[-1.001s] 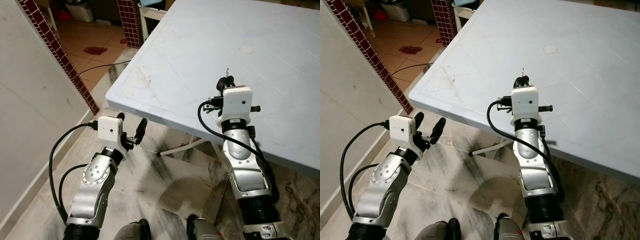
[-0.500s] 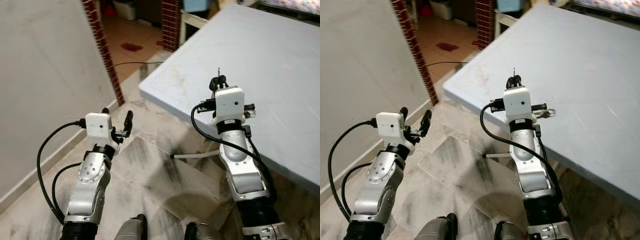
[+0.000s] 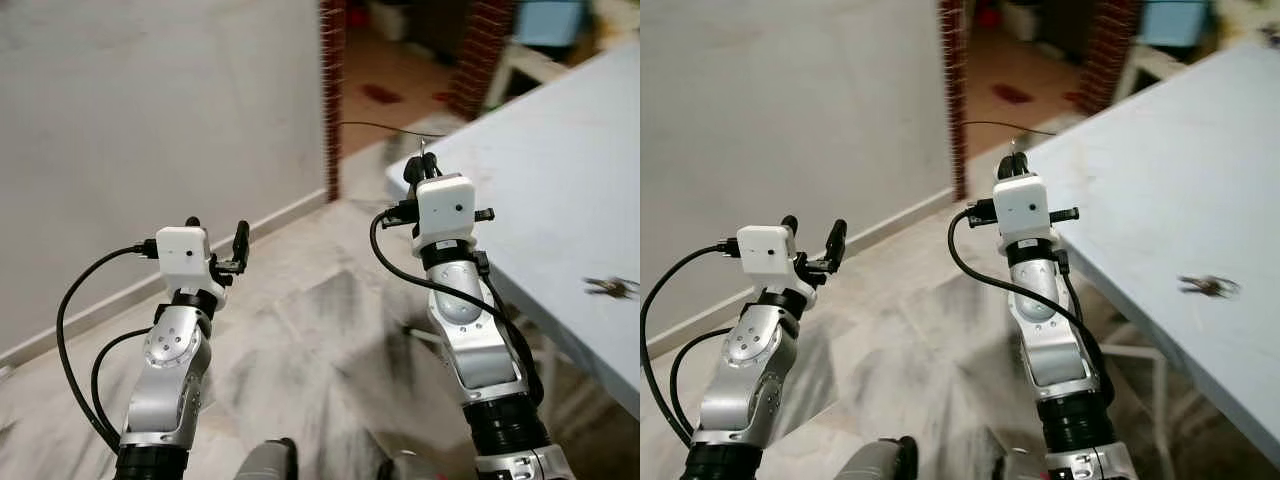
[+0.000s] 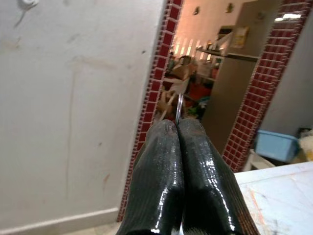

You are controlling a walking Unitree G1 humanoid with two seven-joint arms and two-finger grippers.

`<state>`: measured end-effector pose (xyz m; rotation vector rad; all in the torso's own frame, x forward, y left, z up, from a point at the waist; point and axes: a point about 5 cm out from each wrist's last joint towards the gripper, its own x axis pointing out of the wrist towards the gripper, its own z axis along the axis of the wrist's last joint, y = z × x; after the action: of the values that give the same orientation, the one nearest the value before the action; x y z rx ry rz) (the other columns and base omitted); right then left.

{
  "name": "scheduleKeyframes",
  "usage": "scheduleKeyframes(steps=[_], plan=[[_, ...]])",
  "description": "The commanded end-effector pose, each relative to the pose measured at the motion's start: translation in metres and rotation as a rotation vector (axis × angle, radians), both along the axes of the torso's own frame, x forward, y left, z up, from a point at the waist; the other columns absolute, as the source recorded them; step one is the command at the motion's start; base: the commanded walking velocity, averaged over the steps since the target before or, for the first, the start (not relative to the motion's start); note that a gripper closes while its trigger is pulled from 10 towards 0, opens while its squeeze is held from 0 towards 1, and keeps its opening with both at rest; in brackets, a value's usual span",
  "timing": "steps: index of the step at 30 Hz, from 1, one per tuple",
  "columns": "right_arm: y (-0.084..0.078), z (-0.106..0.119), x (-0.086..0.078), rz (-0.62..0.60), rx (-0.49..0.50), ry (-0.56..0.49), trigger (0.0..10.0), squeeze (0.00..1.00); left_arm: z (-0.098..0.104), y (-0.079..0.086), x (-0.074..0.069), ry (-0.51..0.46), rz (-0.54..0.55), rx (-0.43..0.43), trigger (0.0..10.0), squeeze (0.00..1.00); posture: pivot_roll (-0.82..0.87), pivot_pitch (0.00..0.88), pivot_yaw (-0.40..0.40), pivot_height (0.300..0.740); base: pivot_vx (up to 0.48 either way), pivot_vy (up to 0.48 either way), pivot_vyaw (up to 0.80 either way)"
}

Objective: Hang keys on a hook

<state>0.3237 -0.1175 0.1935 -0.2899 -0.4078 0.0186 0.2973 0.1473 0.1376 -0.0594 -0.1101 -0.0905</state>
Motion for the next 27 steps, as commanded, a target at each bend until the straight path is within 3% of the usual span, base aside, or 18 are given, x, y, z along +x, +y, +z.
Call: scheduleKeyframes(steps=[1, 27], plan=[[0.004, 0.004, -0.002, 0.015, 0.015, -0.013, 10.0, 0.00, -0.003, 0.005, 0.000, 0.016, 0.011, 0.013, 10.0, 0.00, 0.00, 0.151, 0.051, 0.740, 0.000, 0.000, 0.80], [0.023, 0.005, 0.000, 0.133, 0.043, -0.006, 10.0, 0.00, 0.002, 0.008, 0.000, -0.001, 0.036, 0.019, 10.0, 0.00, 0.04, 0.140, 0.035, 0.740, 0.000, 0.000, 0.80]])
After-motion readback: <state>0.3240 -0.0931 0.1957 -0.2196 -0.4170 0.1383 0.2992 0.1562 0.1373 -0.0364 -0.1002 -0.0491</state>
